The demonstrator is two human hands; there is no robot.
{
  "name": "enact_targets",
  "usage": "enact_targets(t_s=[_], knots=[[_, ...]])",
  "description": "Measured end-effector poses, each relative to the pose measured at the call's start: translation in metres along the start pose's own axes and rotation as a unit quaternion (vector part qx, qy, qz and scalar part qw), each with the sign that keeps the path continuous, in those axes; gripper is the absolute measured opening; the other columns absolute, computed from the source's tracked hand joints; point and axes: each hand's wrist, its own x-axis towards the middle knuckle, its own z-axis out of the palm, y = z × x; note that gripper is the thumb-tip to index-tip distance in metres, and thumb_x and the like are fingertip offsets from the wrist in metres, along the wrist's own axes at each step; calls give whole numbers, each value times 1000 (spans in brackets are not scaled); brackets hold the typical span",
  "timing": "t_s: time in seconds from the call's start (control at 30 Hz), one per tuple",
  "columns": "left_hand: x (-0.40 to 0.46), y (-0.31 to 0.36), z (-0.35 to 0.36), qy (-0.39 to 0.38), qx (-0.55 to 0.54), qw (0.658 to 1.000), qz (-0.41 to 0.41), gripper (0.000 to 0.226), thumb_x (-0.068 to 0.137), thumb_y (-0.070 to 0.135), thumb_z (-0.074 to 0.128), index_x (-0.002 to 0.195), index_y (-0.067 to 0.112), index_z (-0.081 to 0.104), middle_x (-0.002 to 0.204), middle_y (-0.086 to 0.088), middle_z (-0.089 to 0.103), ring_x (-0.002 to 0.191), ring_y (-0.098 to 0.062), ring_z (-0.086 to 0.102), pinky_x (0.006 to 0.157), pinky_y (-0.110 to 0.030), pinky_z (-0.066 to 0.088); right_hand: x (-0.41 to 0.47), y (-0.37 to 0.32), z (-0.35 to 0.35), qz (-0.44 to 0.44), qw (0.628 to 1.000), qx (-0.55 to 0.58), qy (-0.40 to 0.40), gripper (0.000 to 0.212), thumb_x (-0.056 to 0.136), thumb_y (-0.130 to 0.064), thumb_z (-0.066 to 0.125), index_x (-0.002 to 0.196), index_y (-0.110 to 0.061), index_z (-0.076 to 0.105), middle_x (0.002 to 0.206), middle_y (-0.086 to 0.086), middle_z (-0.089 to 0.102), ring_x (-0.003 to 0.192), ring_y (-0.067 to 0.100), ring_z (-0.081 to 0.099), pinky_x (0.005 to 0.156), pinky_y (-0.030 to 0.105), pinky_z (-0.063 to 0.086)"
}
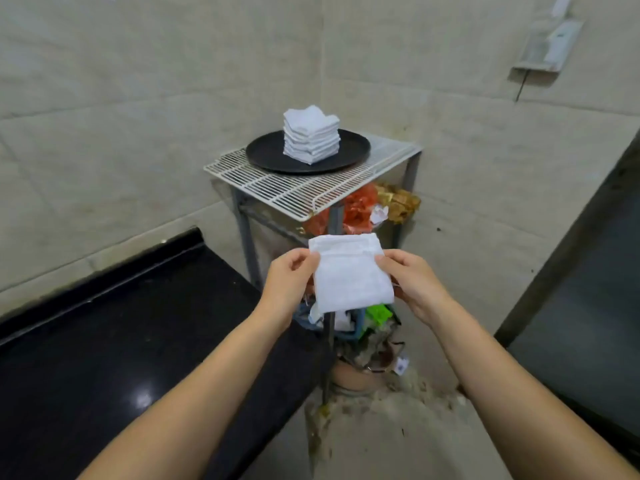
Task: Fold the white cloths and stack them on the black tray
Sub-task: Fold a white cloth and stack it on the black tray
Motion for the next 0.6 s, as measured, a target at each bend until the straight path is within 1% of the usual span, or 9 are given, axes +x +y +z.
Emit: enact_targets(t_s=[0.07,0.13,0.2,0.27,0.33,0.4,0.47,0.5,0.6], knots=[[43,24,4,18,12,999,23,26,96,20,52,89,-2,64,80,-15,61,72,-21,56,64,-32,44,48,-26,-3,-36,999,-10,-10,17,94,-18,56,84,-19,69,89,2,70,76,15,63,67,27,49],[81,45,7,33,12,999,42,28,95,21,51,88,-4,62,85,-19,62,75,-22,57,68,-34,46,91,-53,-4,-71,996,-42,-20,18,93,-20,57,81,-21,70,93,2,71,82,16,64,76,32,49],[120,63,9,47,8,997,56,26,95,22,51,84,2,62,83,-14,61,74,-22,56,68,-35,45,135,-81,-3,-92,993,-61,-40,20,93,-21,57,78,-21,70,90,2,70,83,18,62,79,34,47],[162,79,11,69,0,996,63,26,95,22,50,87,1,63,82,-11,60,74,-23,56,67,-37,47,184,-106,-2,-121,988,-75,-62,21,93,-21,57,76,-20,70,89,3,70,84,20,62,79,36,47],[203,95,13,93,-14,993,65,26,96,20,49,89,-2,62,78,-10,61,70,-22,57,62,-34,49,233,-130,2,-145,982,-79,-88,18,92,-20,58,78,-21,70,90,3,71,86,21,64,80,38,48],[248,111,20,128,-28,990,61,24,97,20,49,83,5,61,77,-6,63,67,-20,60,56,-29,51,288,-150,6,-157,977,-83,-116,15,92,-19,57,83,-19,69,92,5,70,84,19,64,79,36,49],[283,122,22,151,-29,987,49,23,98,20,48,79,11,58,80,-5,62,67,-18,60,54,-27,54,330,-164,11,-156,976,-91,-123,13,92,-21,58,93,-15,69,98,6,70,86,18,64,78,34,50],[305,127,25,167,-31,984,47,24,98,19,47,77,11,56,79,-5,60,64,-17,59,53,-25,52,356,-173,14,-159,974,-94,-134,13,92,-22,58,94,-14,69,100,6,70,89,18,63,80,34,50],[363,137,34,215,-36,975,32,22,98,16,46,77,11,51,72,-4,53,55,-14,52,42,-17,47,424,-193,21,-164,966,-111,-165,14,92,-21,58,79,-19,66,87,0,67,87,19,61,80,36,49]])
